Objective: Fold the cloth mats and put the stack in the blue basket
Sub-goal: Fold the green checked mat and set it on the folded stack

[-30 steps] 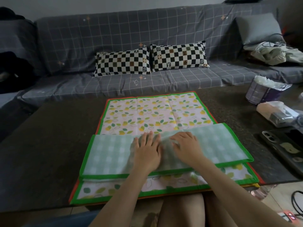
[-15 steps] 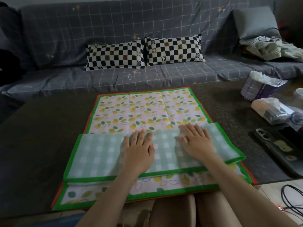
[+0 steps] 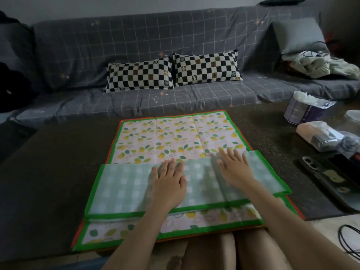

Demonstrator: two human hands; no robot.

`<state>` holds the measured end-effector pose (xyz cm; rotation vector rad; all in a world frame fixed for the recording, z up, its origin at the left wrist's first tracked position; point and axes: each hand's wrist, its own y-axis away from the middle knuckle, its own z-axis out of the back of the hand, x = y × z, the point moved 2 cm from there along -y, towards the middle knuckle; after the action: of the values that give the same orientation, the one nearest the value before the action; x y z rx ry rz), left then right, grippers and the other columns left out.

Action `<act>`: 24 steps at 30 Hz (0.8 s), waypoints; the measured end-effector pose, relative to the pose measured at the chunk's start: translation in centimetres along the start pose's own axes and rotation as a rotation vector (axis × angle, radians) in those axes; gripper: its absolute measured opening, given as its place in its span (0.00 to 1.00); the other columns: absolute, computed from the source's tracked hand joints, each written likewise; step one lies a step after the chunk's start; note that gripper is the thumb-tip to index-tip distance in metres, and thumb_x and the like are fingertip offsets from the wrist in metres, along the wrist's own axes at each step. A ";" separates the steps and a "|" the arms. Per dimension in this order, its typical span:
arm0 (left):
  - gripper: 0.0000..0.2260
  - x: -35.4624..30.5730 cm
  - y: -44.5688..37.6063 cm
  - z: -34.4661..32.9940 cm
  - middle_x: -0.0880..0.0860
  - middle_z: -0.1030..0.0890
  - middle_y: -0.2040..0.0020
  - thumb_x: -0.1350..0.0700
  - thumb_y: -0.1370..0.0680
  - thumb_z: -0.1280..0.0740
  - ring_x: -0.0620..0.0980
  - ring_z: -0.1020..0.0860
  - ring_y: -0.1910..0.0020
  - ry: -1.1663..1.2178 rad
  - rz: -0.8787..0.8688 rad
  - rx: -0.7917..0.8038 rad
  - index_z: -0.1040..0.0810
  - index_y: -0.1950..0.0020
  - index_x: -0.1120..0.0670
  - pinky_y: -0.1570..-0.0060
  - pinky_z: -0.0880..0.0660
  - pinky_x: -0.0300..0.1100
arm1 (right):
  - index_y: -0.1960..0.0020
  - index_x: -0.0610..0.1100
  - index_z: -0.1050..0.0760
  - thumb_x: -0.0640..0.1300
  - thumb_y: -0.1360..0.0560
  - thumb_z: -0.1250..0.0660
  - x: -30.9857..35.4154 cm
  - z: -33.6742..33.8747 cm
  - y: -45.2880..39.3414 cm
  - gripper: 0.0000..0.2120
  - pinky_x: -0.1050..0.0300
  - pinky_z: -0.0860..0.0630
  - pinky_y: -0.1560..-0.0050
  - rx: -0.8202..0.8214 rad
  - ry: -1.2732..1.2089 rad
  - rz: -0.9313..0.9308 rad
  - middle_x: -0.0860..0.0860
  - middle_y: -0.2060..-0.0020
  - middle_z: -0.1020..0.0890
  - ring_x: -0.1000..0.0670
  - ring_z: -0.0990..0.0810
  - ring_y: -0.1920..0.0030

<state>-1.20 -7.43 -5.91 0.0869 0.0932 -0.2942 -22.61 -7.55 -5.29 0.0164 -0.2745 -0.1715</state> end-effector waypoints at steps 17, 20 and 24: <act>0.24 9.8 1.1 0.5 0.45 0.57 0.21 0.45 0.18 0.58 0.46 0.60 0.23 0.031 0.136 -0.028 0.57 0.22 0.46 0.26 0.64 0.56 | 0.23 0.53 0.58 0.55 0.19 0.59 8.3 -3.7 1.7 0.25 0.55 0.63 0.25 0.057 0.105 0.306 0.54 0.23 0.56 0.55 0.59 0.24; 0.25 12.8 2.0 0.6 0.46 0.57 0.21 0.43 0.18 0.57 0.46 0.60 0.23 0.024 0.175 -0.046 0.56 0.21 0.46 0.25 0.63 0.53 | 0.24 0.53 0.58 0.55 0.19 0.59 8.3 -3.6 1.7 0.25 0.55 0.63 0.25 0.062 0.110 0.298 0.55 0.24 0.56 0.55 0.59 0.24; 0.26 13.4 2.2 0.8 0.45 0.59 0.22 0.42 0.19 0.58 0.45 0.62 0.24 0.001 0.200 -0.029 0.58 0.22 0.45 0.30 0.69 0.57 | 0.23 0.53 0.58 0.55 0.19 0.59 8.5 -3.3 1.9 0.25 0.55 0.62 0.25 0.070 0.115 0.286 0.55 0.24 0.56 0.55 0.59 0.24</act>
<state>12.33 -9.23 -6.37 0.0668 0.0887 -0.0931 -13.30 -7.17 -6.13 0.0557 -0.1652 0.1231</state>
